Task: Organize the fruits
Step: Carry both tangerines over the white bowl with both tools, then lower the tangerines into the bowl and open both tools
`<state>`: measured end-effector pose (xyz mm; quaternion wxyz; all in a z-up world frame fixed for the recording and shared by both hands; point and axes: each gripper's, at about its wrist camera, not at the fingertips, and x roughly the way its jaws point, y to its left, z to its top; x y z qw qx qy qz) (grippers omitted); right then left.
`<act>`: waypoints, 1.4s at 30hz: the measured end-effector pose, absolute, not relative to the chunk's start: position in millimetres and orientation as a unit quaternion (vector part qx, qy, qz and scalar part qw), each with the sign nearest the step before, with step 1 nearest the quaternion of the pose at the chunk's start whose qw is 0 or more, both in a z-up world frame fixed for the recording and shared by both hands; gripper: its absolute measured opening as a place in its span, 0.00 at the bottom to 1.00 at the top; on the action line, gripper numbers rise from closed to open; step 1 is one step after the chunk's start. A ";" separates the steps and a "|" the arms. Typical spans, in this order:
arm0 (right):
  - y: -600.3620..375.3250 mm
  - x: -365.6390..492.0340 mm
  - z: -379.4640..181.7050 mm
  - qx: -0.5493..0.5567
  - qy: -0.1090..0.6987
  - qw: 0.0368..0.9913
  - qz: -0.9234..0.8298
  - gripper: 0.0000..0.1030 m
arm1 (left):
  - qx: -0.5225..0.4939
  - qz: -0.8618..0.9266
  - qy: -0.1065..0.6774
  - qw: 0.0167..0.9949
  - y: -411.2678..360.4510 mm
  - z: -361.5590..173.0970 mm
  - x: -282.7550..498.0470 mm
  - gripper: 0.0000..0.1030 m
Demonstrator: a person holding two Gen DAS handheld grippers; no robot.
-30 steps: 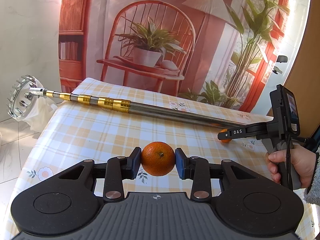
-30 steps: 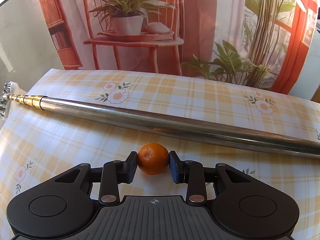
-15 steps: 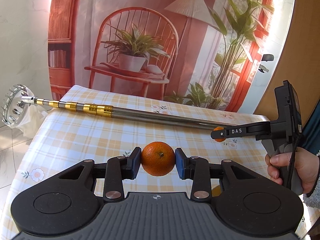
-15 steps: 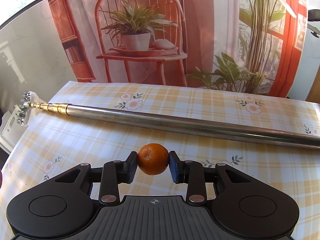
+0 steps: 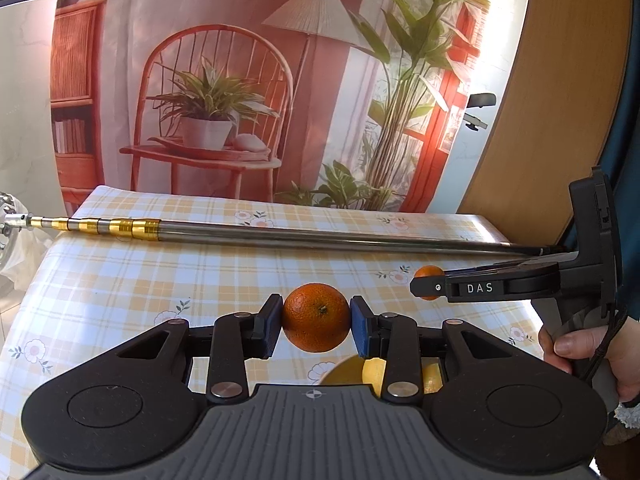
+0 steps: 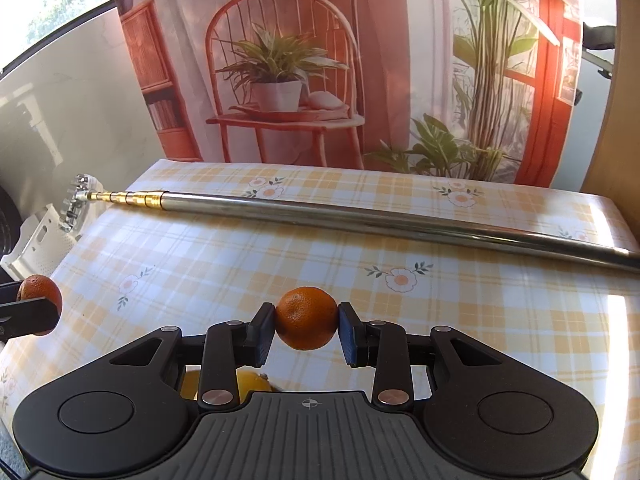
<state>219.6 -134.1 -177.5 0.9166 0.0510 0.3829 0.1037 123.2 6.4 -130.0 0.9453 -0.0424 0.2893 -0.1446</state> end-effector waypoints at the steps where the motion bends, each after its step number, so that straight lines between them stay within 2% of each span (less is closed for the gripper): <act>1: -136.6 213.9 -176.3 0.054 0.382 0.916 0.106 0.30 | -0.041 -0.149 0.289 0.945 3.4 -129.6 122.9 0.37; 14: -144.7 153.3 -179.8 0.068 0.387 0.909 0.135 0.30 | -0.044 -0.198 0.316 0.927 -23.5 -147.2 106.6 0.37; 23: -144.8 108.9 -192.1 0.103 0.360 0.918 0.135 0.30 | -0.033 -0.224 0.347 0.910 -24.4 -171.3 89.6 0.37; 26: -149.3 101.7 -193.5 0.133 0.353 0.916 0.134 0.30 | -0.032 -0.228 0.350 0.908 -24.5 -174.0 86.6 0.37; 42: -147.5 74.9 -205.5 0.139 0.350 0.915 0.141 0.30 | 0.014 -0.269 0.392 0.880 -46.6 -201.8 71.5 0.37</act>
